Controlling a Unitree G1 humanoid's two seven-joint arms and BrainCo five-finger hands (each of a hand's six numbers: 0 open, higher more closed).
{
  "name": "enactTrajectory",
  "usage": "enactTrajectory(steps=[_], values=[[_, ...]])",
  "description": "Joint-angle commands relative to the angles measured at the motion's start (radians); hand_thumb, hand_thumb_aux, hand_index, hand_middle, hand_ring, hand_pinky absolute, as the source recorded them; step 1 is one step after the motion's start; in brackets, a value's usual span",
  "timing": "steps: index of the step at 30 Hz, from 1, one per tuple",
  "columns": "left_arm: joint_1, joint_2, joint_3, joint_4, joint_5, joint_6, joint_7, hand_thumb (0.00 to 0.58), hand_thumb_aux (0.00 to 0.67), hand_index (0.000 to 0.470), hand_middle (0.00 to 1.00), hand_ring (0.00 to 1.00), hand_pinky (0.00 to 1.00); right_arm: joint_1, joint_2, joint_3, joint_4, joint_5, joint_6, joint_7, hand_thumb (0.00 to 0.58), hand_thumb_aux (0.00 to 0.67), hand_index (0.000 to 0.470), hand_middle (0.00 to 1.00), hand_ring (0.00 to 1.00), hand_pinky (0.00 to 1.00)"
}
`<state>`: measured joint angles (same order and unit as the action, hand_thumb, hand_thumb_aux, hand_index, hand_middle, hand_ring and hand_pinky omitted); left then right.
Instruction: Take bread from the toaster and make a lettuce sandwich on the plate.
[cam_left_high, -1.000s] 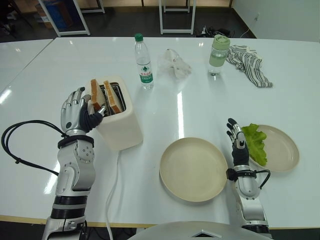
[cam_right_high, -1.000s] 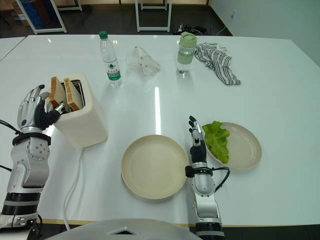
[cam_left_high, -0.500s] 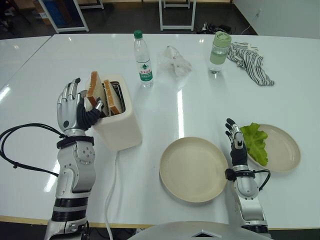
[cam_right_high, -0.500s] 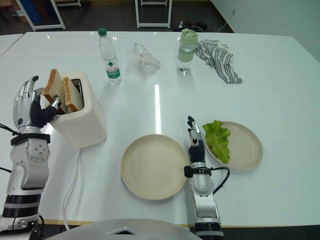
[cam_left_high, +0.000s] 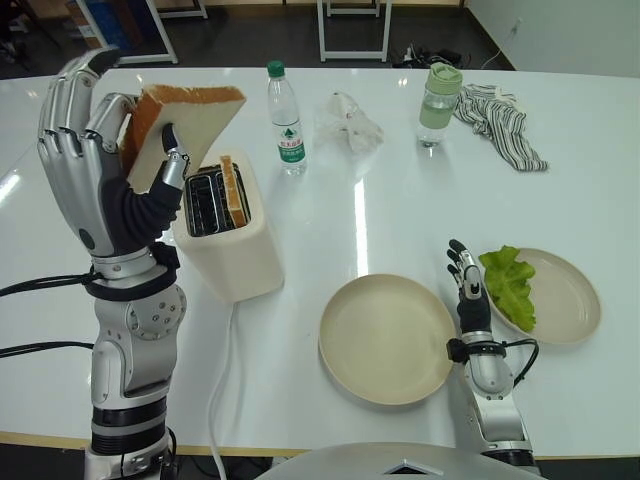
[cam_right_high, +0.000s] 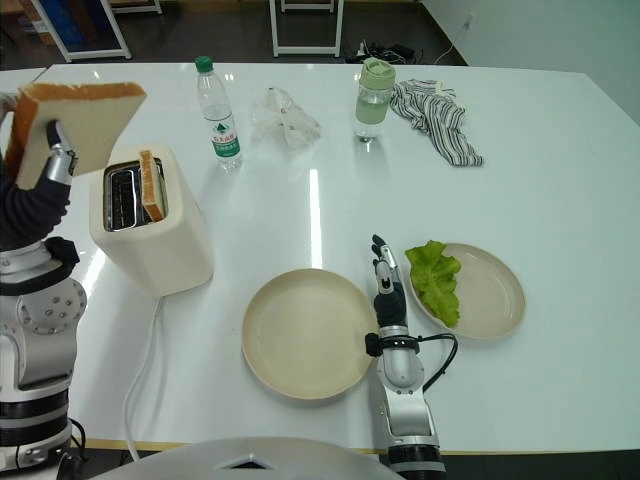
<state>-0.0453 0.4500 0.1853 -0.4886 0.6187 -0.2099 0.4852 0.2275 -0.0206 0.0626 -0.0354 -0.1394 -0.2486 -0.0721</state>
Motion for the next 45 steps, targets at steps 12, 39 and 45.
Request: enactTrajectory(steps=[12, 39, 45], values=[[0.047, -0.079, -0.432, -0.003, -0.6, -0.018, -0.635, 0.58, 0.67, 0.47, 1.0, 1.0, 1.0, -0.04, -0.071, -0.112, -0.019, 0.026, 0.033, -0.001, 0.0, 0.0, 0.0, 0.0, 0.0, 0.0], [-0.086, -0.071, -0.715, 0.429, -0.058, -0.031, -0.819, 0.0, 0.0, 0.0, 0.0, 0.0, 0.0, -0.006, -0.103, -0.188, -0.13, 0.037, 0.082, 0.031, 0.0, 0.0, 0.0, 0.0, 0.0, 0.0], [-0.08, -0.077, -0.679, 0.321, 0.059, -0.094, -0.676, 0.0, 0.0, 0.0, 0.0, 0.0, 0.0, -0.002, -0.101, -0.187, -0.141, 0.036, 0.085, 0.035, 0.0, 0.0, 0.0, 0.0, 0.0, 0.0]])
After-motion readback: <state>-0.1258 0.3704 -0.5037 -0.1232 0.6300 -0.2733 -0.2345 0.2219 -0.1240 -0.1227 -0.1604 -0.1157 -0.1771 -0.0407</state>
